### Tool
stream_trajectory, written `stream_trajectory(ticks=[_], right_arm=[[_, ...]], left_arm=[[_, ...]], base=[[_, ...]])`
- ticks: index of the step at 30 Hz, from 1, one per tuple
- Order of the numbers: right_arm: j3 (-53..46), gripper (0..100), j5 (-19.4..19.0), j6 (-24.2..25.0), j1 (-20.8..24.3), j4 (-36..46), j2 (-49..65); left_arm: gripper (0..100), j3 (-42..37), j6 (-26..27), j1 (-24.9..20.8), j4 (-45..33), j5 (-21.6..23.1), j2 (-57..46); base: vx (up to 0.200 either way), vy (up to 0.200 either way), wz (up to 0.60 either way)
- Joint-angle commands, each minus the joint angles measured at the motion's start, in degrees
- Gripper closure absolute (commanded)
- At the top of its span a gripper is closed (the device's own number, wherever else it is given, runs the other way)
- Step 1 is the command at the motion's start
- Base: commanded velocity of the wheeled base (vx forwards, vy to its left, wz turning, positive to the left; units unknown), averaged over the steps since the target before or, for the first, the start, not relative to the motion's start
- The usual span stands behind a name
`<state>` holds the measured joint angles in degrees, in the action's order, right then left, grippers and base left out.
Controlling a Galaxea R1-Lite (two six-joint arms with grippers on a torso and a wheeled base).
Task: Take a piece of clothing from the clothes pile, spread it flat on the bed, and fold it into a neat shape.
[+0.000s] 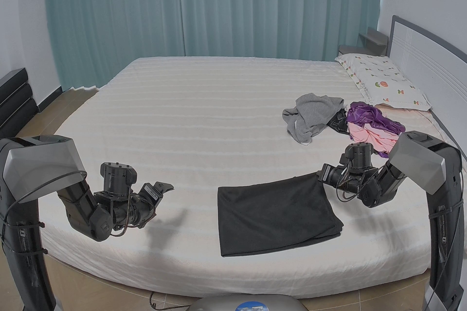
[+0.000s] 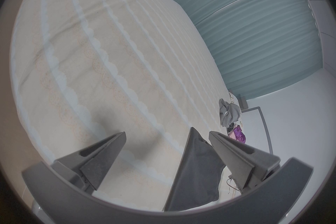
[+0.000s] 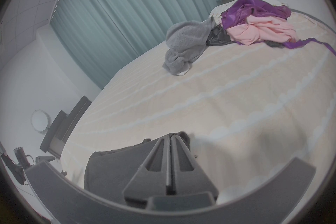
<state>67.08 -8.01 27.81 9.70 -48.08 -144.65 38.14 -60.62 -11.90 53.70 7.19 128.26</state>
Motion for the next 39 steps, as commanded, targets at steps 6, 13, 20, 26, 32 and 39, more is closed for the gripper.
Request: stream_trajectory(ticks=[6,13,20,26,32,39], right_arm=[[1.8,100,1.2,0.0,-1.0,0.3,-1.2],[2.0,100,1.2,0.0,-1.7,0.4,-1.6],[2.0,100,1.2,-0.1,-1.9,1.4,-1.8],[0.9,0,1.2,0.2,-1.7,-0.4,-1.1],[-2.6,0,0.5,0.6,-1.0,-0.3,5.0],[-18.3,0,-1.0,0.5,0.0,0.1,14.3]], left_arm=[[0,0.0,0.0,-0.1,0.0,-0.1,0.1],[0,1.1,0.1,-1.1,0.1,-1.7,0.9],[0,1.9,0.1,-2.9,1.0,-4.4,2.2],[0,1.8,-0.1,-2.8,1.4,-4.5,2.2],[0,1.7,-0.1,-2.9,1.4,-4.6,2.2],[0,1.3,-0.5,-2.9,1.4,-4.7,1.9]], base=[[0.0,0.0,0.0],[0.0,0.0,0.0],[0.0,0.0,0.0],[0.0,0.0,0.0],[0.0,0.0,0.0],[0.0,0.0,0.0]])
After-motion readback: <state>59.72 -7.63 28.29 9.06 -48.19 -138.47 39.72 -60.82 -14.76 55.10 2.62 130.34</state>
